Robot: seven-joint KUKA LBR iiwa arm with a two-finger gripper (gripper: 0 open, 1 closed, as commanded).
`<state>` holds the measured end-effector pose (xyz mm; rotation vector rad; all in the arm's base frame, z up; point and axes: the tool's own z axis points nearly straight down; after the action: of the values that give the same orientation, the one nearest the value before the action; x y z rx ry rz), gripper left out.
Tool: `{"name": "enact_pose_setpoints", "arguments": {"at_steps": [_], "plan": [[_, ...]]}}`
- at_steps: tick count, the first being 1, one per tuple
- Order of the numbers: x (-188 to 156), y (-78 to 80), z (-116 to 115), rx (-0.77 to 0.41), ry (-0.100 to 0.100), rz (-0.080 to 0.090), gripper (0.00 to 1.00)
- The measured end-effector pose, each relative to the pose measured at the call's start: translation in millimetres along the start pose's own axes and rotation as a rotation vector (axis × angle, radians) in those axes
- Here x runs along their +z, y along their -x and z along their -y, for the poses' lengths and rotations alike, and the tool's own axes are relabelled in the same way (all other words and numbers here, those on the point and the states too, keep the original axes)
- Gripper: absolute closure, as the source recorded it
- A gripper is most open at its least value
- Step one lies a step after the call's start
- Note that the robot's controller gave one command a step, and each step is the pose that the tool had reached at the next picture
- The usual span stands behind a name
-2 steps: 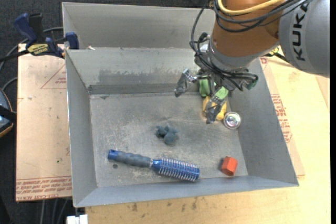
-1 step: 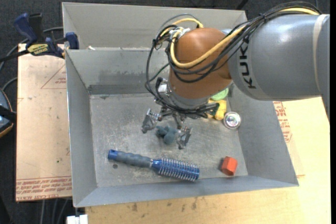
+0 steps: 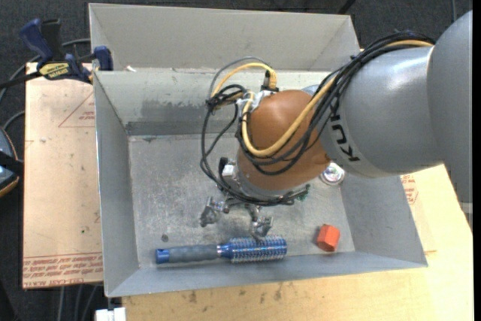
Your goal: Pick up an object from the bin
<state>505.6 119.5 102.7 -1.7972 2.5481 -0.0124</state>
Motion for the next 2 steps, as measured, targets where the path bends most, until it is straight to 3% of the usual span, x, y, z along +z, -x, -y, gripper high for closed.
{"name": "enact_pose_setpoints", "arguments": {"at_steps": [1, 2], "plan": [[-2, -72.6, 10, -0.265, -0.004, 0.000, 0.00], [-26, -141.5, 39, -0.572, 0.023, -0.009, 0.00]]}}
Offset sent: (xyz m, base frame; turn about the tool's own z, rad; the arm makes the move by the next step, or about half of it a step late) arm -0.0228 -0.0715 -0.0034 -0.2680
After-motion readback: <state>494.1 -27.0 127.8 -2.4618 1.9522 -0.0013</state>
